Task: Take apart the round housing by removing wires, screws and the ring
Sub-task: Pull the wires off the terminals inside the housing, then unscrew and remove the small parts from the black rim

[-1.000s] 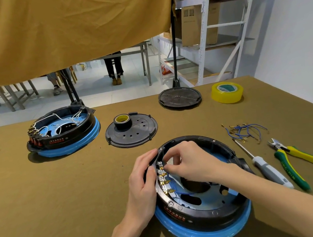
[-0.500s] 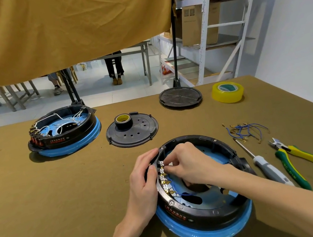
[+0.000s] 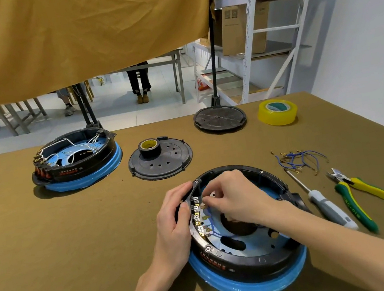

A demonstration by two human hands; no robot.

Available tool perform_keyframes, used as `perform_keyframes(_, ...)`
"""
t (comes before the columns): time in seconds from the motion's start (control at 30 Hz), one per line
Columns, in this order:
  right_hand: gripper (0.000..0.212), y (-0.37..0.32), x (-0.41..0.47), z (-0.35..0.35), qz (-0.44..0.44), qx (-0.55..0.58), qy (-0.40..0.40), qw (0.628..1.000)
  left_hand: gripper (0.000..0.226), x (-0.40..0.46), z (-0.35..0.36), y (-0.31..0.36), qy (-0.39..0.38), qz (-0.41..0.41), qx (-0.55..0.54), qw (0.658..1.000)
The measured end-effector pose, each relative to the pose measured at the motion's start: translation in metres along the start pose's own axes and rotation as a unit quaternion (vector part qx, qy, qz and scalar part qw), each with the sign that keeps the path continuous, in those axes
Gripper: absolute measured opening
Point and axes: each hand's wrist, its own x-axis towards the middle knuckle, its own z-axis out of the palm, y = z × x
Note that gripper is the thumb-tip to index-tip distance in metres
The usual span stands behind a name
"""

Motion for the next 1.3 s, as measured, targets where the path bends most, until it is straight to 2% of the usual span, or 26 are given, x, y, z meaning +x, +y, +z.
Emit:
perform_keyframes(0.13,0.015,0.003,0.001,-0.011,-0.013,-0.010,0.097,0.995,0.045,0.000,0.000,0.000,-0.002,0.000,-0.011,1.000)
perform_keyframes(0.27,0.015,-0.007,-0.002,-0.026,-0.062,-0.022,0.150,0.987,0.044,0.001,0.000,-0.001,-0.002,0.003,-0.012,1.000)
perform_keyframes(0.4,0.009,-0.011,0.007,-0.060,-0.061,0.019,0.195,0.979,0.044,0.001,0.000,-0.001,0.000,0.009,-0.005,1.000)
perform_keyframes(0.53,0.009,0.006,0.015,-0.094,0.025,0.184,0.222,0.957,0.044,0.002,0.000,-0.002,0.006,0.013,-0.002,1.000)
perform_keyframes(0.67,0.012,0.038,0.014,-0.114,0.132,0.353,0.249,0.892,0.043,0.001,0.002,-0.003,0.008,0.014,-0.013,1.000)
perform_keyframes(0.83,0.014,0.085,0.007,-0.124,0.224,0.542,0.282,0.759,0.043,0.002,0.003,-0.006,0.011,0.010,-0.015,1.000)
perform_keyframes(0.97,0.019,0.125,-0.002,-0.136,0.268,0.619,0.352,0.649,0.044,0.002,0.003,-0.006,0.012,0.011,-0.014,1.000)
perform_keyframes(1.07,0.026,0.151,-0.012,-0.137,0.312,0.611,0.391,0.614,0.044,0.002,0.003,-0.006,0.012,0.011,-0.013,1.000)
perform_keyframes(1.13,0.028,0.165,-0.018,-0.135,0.343,0.583,0.407,0.614,0.043,0.002,0.003,-0.006,0.011,0.010,-0.015,1.000)
perform_keyframes(1.17,0.026,0.171,-0.021,-0.133,0.358,0.558,0.411,0.626,0.043,0.002,0.003,-0.007,0.011,0.011,-0.016,1.000)
perform_keyframes(1.23,0.025,0.181,-0.026,-0.130,0.395,0.470,0.401,0.680,0.043,0.002,0.003,-0.007,0.011,0.011,-0.014,1.000)
perform_keyframes(1.3,0.029,0.186,-0.029,-0.126,0.434,0.330,0.363,0.756,0.043,0.002,0.003,-0.008,0.011,0.011,-0.014,1.000)
